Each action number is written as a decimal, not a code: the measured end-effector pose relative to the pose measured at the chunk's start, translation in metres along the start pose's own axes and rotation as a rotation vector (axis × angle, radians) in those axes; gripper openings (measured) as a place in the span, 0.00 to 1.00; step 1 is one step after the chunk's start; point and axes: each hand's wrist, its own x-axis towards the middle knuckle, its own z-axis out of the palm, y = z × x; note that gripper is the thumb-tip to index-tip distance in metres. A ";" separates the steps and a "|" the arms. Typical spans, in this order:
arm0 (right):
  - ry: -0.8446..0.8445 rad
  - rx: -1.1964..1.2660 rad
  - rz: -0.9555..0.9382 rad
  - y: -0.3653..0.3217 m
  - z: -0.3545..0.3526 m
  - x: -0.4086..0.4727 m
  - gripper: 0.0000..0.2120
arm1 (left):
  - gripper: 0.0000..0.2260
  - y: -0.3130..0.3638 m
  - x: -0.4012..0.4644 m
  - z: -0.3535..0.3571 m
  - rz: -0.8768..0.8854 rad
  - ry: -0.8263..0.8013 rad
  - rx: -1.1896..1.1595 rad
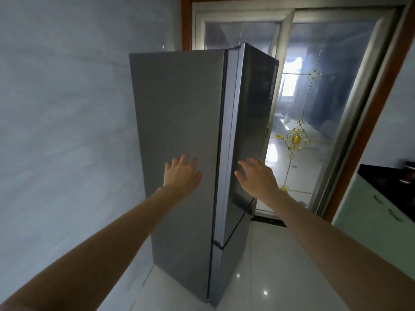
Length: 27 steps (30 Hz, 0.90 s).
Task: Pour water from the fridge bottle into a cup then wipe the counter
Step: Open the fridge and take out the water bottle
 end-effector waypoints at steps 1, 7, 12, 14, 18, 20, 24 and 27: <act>-0.001 -0.001 0.001 0.005 0.006 0.013 0.22 | 0.23 -0.001 0.013 0.007 0.000 -0.004 -0.005; 0.079 -0.009 -0.032 0.033 0.029 0.089 0.23 | 0.23 0.000 0.100 0.030 0.031 0.063 -0.020; 0.203 -0.064 -0.129 0.048 0.038 0.140 0.23 | 0.23 0.001 0.158 0.047 0.077 0.155 -0.024; 0.300 -0.058 -0.165 0.050 0.045 0.155 0.23 | 0.23 -0.003 0.171 0.058 0.148 0.228 0.000; 0.423 -0.110 -0.250 0.052 0.061 0.177 0.25 | 0.22 -0.009 0.187 0.088 0.231 0.332 0.014; 0.500 -0.152 -0.275 0.054 0.071 0.192 0.25 | 0.24 -0.010 0.198 0.100 0.230 0.359 -0.016; 0.624 -0.210 -0.261 0.055 0.090 0.213 0.25 | 0.29 -0.015 0.229 0.121 0.302 0.448 -0.068; 0.702 -0.228 -0.253 0.056 0.101 0.222 0.23 | 0.31 -0.017 0.251 0.136 0.386 0.519 -0.118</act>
